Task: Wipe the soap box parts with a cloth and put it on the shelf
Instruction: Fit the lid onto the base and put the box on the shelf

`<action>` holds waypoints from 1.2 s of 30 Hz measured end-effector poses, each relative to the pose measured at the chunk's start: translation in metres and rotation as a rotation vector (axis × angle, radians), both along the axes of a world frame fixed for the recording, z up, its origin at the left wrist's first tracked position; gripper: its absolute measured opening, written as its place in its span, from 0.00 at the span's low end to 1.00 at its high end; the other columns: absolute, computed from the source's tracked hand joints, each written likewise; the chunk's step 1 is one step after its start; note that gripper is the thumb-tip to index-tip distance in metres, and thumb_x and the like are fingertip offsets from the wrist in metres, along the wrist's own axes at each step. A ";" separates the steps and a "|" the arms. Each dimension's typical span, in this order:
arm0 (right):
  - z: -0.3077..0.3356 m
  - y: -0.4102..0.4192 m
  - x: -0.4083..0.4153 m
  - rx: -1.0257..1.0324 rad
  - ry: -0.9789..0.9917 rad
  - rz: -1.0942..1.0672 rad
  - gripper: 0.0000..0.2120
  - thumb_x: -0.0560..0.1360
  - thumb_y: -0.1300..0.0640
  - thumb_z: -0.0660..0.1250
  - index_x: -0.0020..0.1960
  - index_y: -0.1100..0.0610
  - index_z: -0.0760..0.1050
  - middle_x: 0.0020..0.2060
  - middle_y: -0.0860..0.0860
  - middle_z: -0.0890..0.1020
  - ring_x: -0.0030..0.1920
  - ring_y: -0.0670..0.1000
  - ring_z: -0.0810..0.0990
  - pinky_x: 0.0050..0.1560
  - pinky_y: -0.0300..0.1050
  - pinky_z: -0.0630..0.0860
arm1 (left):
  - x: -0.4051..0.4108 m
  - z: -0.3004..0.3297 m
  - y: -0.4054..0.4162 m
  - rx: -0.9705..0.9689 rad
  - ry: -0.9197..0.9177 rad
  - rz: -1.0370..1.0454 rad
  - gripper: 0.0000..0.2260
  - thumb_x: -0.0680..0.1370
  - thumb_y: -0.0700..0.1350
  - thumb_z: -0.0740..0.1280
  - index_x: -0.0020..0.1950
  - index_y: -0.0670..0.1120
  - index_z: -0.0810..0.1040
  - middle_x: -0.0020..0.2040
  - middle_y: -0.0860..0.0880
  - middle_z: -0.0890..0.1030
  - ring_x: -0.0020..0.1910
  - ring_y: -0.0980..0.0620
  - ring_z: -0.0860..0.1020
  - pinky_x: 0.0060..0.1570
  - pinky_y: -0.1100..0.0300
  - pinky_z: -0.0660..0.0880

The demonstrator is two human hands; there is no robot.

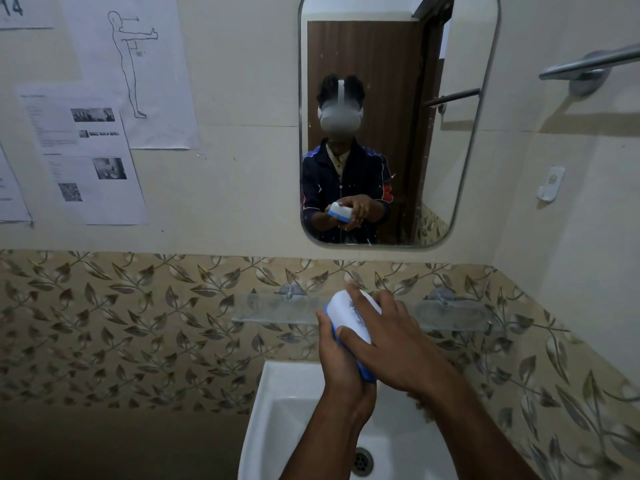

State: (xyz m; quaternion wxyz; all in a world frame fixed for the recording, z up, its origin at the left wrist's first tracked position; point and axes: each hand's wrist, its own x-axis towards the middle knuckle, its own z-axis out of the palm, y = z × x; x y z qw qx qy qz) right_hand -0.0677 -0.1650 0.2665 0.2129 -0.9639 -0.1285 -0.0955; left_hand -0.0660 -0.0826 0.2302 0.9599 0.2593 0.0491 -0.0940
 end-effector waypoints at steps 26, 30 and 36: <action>-0.030 -0.053 0.038 1.423 0.182 -0.272 0.18 0.70 0.55 0.76 0.59 0.58 0.80 0.49 0.55 0.86 0.46 0.55 0.84 0.40 0.46 0.79 | 0.041 -0.015 0.008 0.513 -0.137 0.483 0.08 0.80 0.49 0.67 0.57 0.51 0.81 0.58 0.49 0.82 0.56 0.50 0.81 0.48 0.55 0.81; -0.037 -0.061 0.062 1.378 0.160 -0.288 0.16 0.70 0.55 0.76 0.56 0.58 0.81 0.49 0.54 0.86 0.47 0.53 0.84 0.42 0.44 0.79 | 0.060 -0.023 0.016 0.728 -0.099 0.444 0.08 0.77 0.46 0.72 0.54 0.47 0.84 0.52 0.48 0.85 0.54 0.48 0.82 0.52 0.50 0.82; -0.054 -0.063 0.101 1.319 0.209 -0.303 0.09 0.72 0.57 0.75 0.51 0.57 0.82 0.48 0.54 0.85 0.48 0.53 0.84 0.41 0.43 0.79 | 0.092 -0.028 0.021 0.864 -0.046 0.425 0.09 0.76 0.44 0.73 0.56 0.46 0.84 0.49 0.51 0.85 0.51 0.50 0.82 0.53 0.52 0.80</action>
